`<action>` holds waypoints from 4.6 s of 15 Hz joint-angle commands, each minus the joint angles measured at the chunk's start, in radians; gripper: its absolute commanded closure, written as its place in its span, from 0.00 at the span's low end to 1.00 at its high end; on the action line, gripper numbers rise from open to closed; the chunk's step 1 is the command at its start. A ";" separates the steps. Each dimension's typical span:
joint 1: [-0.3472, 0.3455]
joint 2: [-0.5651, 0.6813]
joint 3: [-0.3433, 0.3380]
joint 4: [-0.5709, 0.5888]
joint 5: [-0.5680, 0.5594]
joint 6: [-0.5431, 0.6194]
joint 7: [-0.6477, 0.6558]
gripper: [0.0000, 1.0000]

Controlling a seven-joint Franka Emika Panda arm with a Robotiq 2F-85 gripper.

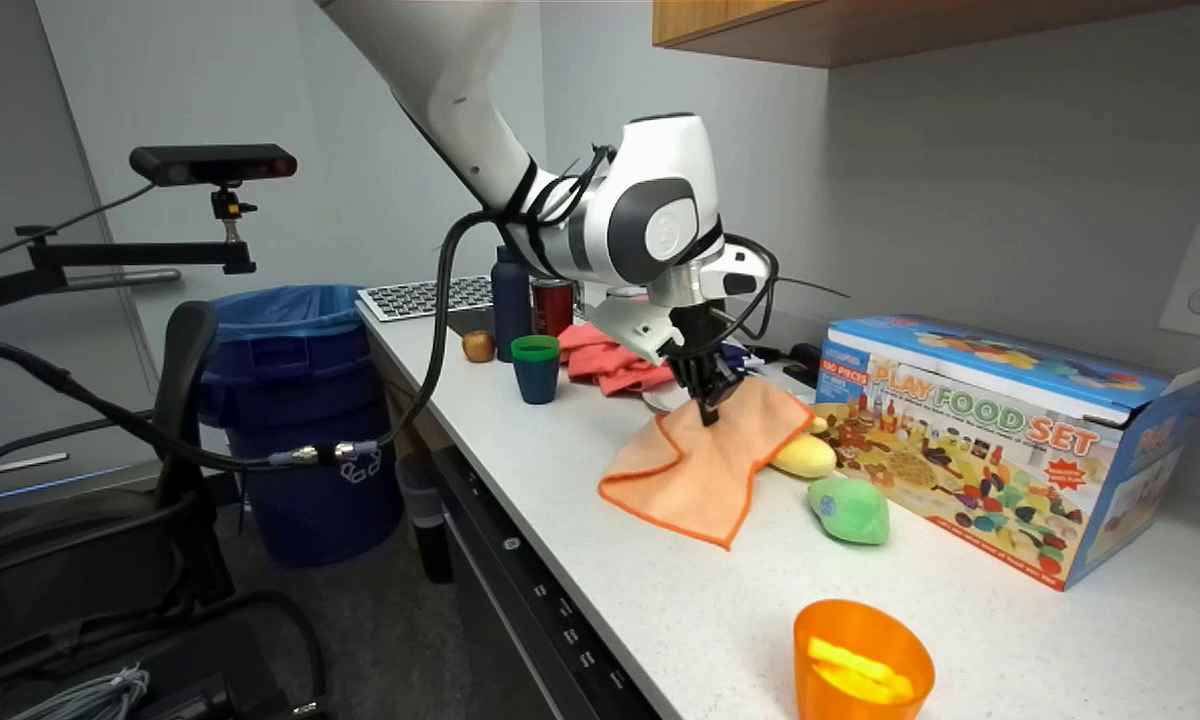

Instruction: Wipe the surface using the orange cloth

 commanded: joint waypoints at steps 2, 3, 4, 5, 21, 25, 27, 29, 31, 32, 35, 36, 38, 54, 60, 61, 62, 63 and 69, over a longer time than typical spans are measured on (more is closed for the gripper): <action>0.014 0.092 0.029 0.054 0.020 -0.065 -0.101 0.98; 0.019 0.106 0.034 0.060 0.018 -0.077 -0.112 0.98; 0.023 0.118 0.040 0.066 0.019 -0.087 -0.128 0.98; 0.022 0.119 0.049 0.079 0.023 -0.094 -0.151 0.98; 0.060 0.247 0.270 0.332 0.087 -0.376 -0.640 0.98; 0.063 0.213 0.253 0.305 0.080 -0.467 -0.703 0.98; 0.071 0.201 0.238 0.293 0.054 -0.477 -0.711 0.98; 0.071 0.194 0.228 0.281 0.041 -0.474 -0.711 0.98; 0.068 0.183 0.219 0.261 0.034 -0.467 -0.704 0.98; 0.066 0.176 0.213 0.250 0.032 -0.465 -0.698 0.98; 0.061 0.152 0.194 0.211 0.030 -0.450 -0.680 0.98; 0.060 0.143 0.186 0.197 0.029 -0.445 -0.669 0.98; 0.059 0.121 0.166 0.163 0.028 -0.424 -0.638 0.98; 0.041 -0.072 0.007 -0.177 0.015 -0.136 -0.201 0.98; 0.035 -0.136 -0.089 -0.291 -0.055 -0.069 0.008 0.98; 0.033 -0.146 -0.103 -0.307 -0.068 -0.065 0.042 0.98; 0.029 -0.158 -0.116 -0.323 -0.079 -0.062 0.074 0.98; 0.025 -0.172 -0.129 -0.338 -0.091 -0.060 0.106 0.98; -0.003 -0.199 -0.175 -0.339 -0.174 -0.063 0.235 0.98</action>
